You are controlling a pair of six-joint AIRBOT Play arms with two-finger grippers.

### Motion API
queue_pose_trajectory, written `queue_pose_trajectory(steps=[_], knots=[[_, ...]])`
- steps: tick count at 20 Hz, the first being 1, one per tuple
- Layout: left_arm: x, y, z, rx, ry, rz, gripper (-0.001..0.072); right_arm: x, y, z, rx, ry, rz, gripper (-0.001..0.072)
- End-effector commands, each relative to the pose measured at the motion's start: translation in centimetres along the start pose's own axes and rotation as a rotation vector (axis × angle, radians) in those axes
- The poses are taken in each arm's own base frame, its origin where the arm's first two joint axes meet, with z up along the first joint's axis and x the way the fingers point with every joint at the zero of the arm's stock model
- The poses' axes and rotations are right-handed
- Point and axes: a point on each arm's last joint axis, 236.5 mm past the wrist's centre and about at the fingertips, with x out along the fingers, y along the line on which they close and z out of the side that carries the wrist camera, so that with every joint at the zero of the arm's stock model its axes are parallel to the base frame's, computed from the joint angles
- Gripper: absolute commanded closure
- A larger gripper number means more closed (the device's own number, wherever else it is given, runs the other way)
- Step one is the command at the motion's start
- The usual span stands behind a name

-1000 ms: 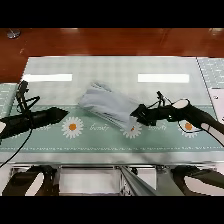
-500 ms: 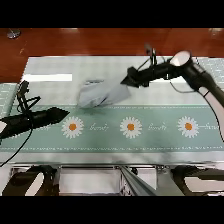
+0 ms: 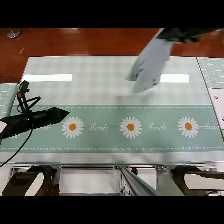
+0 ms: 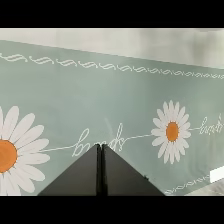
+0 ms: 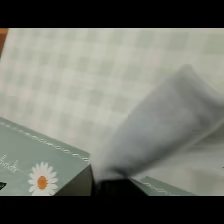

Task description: Fold the shirts.

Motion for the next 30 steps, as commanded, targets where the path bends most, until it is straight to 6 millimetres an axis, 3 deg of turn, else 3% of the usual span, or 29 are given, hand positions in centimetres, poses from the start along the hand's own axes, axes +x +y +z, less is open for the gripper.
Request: queue_pose_trajectory(steps=[1,4,7,9,11,14,19,20,22,24,26,28,29,30], knots=[[0.0,0.0,0.0,0.000,0.001,0.001,0.0685,-7.3,-6.7,-1.8,0.141,0.017,-0.177,0.0683],[0.0,0.0,0.0,-0.001,0.000,0.001,0.0685,-12.1,-12.5,-5.5,0.311,0.058,-0.314,0.0683],[0.0,0.0,0.0,0.000,-0.001,0.001,0.0685,-14.9,-15.3,-9.3,0.453,0.038,-0.369,0.0683],[0.0,0.0,0.0,0.001,-0.001,0.001,0.0686,-16.0,-16.9,-12.9,0.557,0.044,-0.406,0.0683],[0.0,0.0,0.0,0.004,-0.001,0.001,0.0685,-18.0,-19.6,-17.7,0.683,0.050,-0.528,0.0683],[0.0,0.0,0.0,0.004,-0.002,0.001,0.0685,-22.3,-23.4,-26.7,0.923,0.070,-0.775,0.0683],[0.0,0.0,0.0,0.004,-0.001,0.001,0.0685,-24.8,-23.5,-38.4,1.237,0.029,-1.070,0.0682],[0.0,0.0,0.0,0.004,-0.001,0.001,0.0685,-25.4,-23.7,-40.2,1.268,0.027,-1.153,0.0625],[0.1,0.1,0.0,0.003,0.003,0.001,0.0685,-25.6,-24.1,-42.1,1.288,0.041,-1.225,0.0086],[0.3,0.3,0.3,0.027,0.000,0.006,0.0686,-24.9,-25.9,-39.8,1.230,-0.033,-1.170,0.0086],[0.4,0.0,2.0,0.086,-0.007,0.012,0.0686,-24.6,-28.0,-33.7,1.104,-0.199,-1.046,0.0124],[-0.3,-1.8,5.8,0.146,-0.026,0.002,0.0686,-24.2,-28.2,-24.5,0.921,-0.364,-0.840,0.0468],[-1.0,-3.3,8.3,0.176,-0.042,-0.012,0.0686,-23.6,-27.1,-18.6,0.784,-0.437,-0.710,0.0601],[-1.9,-5.3,11.3,0.219,-0.065,-0.032,0.0686,-22.7,-25.0,-13.1,0.641,-0.488,-0.584,0.0683]])
